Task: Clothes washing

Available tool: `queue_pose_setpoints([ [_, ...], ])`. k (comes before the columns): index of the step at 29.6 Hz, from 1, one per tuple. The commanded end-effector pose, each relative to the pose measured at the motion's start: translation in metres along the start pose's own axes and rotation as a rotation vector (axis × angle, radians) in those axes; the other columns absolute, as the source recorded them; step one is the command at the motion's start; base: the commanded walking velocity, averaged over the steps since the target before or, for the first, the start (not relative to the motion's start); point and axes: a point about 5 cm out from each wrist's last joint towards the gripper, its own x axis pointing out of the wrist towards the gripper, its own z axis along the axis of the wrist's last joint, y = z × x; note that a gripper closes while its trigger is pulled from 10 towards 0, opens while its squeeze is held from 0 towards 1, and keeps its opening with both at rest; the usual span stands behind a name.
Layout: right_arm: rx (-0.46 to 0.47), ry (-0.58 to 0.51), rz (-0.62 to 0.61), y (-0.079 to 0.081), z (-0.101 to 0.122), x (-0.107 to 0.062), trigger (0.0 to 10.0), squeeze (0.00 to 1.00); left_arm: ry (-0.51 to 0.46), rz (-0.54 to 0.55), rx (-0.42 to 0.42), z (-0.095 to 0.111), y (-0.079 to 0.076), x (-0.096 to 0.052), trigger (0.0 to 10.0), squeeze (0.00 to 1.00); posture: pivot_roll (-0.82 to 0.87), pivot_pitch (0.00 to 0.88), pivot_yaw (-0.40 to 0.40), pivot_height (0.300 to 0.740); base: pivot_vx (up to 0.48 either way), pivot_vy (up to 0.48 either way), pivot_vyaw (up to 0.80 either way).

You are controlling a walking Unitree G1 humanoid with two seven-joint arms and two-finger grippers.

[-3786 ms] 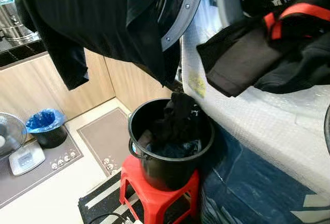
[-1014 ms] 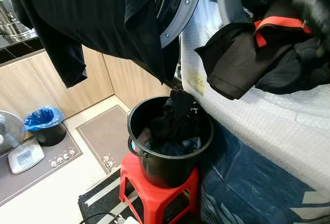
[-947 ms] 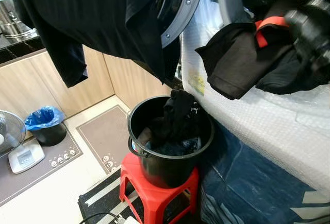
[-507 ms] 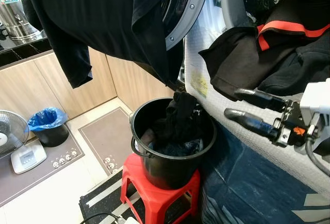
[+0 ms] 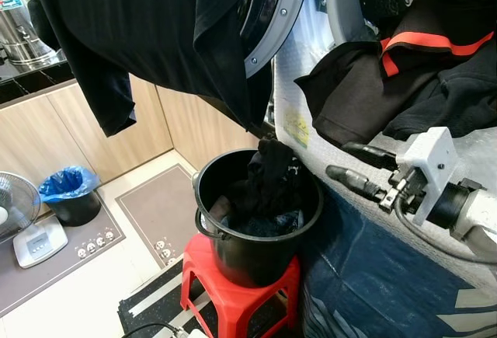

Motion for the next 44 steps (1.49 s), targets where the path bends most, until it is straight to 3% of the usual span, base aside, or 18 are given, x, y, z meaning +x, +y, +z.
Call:
queue_pose_setpoints([
  [1,-0.022,-0.018,-0.025,-0.003,0.003,0.001,10.0,0.0,0.088,-0.018,-0.004,-0.022,-0.005,-0.005,10.0,0.0,-0.1,0.073,0.073,0.74,0.0,0.0,0.0],
  [6,-0.007,-0.024,-0.054,-0.013,0.001,-0.005,10.0,0.0,0.09,-0.015,-0.004,-0.023,-0.005,-0.005,10.0,0.0,-0.1,0.08,0.078,0.74,0.0,0.0,0.0],
  [8,0.019,-0.051,-0.129,-0.025,0.005,-0.008,10.0,0.0,0.091,-0.015,-0.005,-0.023,-0.004,-0.005,10.0,0.0,-0.1,0.083,0.081,0.74,0.0,0.0,0.0],
  [12,0.026,-0.082,-0.181,-0.034,0.008,-0.009,10.0,0.0,0.09,-0.015,-0.004,-0.023,-0.004,-0.005,10.0,0.0,-0.1,0.087,0.082,0.74,0.0,0.0,0.0],
  [18,0.087,-0.195,-0.174,-0.037,0.022,-0.011,10.0,0.0,0.088,-0.012,-0.007,-0.022,-0.003,-0.005,10.0,0.0,-0.1,0.087,0.083,0.74,0.0,0.0,0.0],
  [28,0.094,-0.206,-0.17,-0.037,0.024,-0.01,10.0,0.0,0.088,-0.011,-0.007,-0.022,-0.003,-0.005,10.0,0.0,-0.1,0.087,0.083,0.74,0.0,0.0,0.0],
  [31,-0.015,0.055,0.094,0.022,-0.023,0.003,10.0,0.0,0.099,0.008,0.007,-0.026,0.0,-0.006,10.0,0.0,-0.09,0.089,0.087,0.74,0.0,0.0,0.0],
  [37,-0.03,0.124,0.115,0.031,-0.04,0.004,10.0,0.0,0.098,0.025,0.013,-0.026,0.003,-0.007,10.0,0.0,-0.09,0.089,0.088,0.74,0.0,0.0,0.0],
  [44,-0.042,0.111,0.13,0.035,-0.039,0.004,10.0,0.0,0.099,0.03,0.012,-0.026,0.005,-0.007,10.0,0.0,-0.09,0.09,0.087,0.74,0.0,0.0,0.0],
])
